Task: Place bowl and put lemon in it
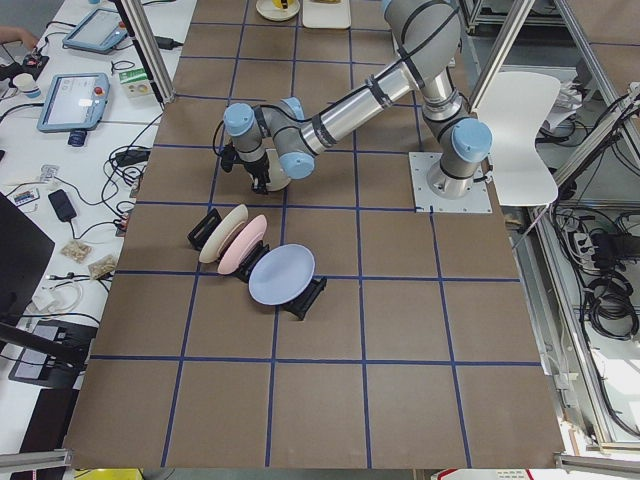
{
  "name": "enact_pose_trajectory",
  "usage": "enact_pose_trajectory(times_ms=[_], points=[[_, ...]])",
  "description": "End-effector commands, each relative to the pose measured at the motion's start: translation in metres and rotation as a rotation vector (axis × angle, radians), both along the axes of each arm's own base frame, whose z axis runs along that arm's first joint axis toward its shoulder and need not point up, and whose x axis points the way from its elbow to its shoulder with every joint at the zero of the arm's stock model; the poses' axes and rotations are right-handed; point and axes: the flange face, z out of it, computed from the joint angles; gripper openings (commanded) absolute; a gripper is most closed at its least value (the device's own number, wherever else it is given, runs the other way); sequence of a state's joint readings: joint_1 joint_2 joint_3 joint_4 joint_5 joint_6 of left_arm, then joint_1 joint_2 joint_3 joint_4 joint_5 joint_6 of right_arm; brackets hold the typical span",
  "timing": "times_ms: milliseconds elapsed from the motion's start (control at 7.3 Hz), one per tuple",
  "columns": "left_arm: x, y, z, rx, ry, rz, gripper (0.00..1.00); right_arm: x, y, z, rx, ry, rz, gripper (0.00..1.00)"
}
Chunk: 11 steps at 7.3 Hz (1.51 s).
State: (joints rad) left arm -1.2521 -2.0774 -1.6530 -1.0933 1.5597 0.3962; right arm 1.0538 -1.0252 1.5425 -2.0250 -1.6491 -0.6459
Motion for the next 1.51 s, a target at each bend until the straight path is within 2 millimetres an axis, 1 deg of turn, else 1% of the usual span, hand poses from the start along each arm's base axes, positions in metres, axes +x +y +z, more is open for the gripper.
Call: enact_pose_trajectory(times_ms=[0,137,274,411,548,685,822,959,1096,1233,1370], points=[[0.001,0.000,0.011,-0.010,-0.006,0.002,0.00,0.029,0.011,0.070,-0.042,0.006,0.013,0.00],[0.000,-0.002,0.024,-0.007,-0.005,0.004,0.00,0.062,0.011,0.093,-0.057,0.010,0.033,0.00],[-0.015,-0.002,0.036,0.023,0.057,0.009,0.00,0.105,0.013,0.116,-0.070,0.006,0.045,0.00],[-0.031,-0.002,0.057,0.021,0.127,0.048,0.00,0.157,0.017,0.141,-0.098,-0.027,0.006,0.00],[-0.073,0.000,0.063,-0.003,0.268,0.058,0.00,0.216,0.024,0.161,-0.120,-0.049,-0.031,0.00],[-0.134,0.005,0.060,0.017,0.295,0.074,0.00,0.280,0.032,0.175,-0.140,-0.048,-0.066,0.00],[-0.195,0.008,0.056,0.016,0.270,0.098,0.00,0.333,0.040,0.175,-0.147,-0.054,-0.082,0.00],[-0.259,0.021,0.055,0.003,0.259,0.068,0.00,0.360,0.046,0.171,-0.143,-0.057,-0.111,0.00],[-0.301,0.029,0.048,-0.045,0.262,0.034,0.00,0.369,0.048,0.167,-0.135,-0.057,-0.148,0.00],[-0.307,0.037,0.028,-0.025,0.245,0.075,0.00,0.377,0.051,0.166,-0.128,-0.056,-0.170,0.00],[-0.316,0.045,0.017,-0.047,0.199,0.084,0.00,0.400,0.054,0.161,-0.130,-0.060,-0.162,0.00]])
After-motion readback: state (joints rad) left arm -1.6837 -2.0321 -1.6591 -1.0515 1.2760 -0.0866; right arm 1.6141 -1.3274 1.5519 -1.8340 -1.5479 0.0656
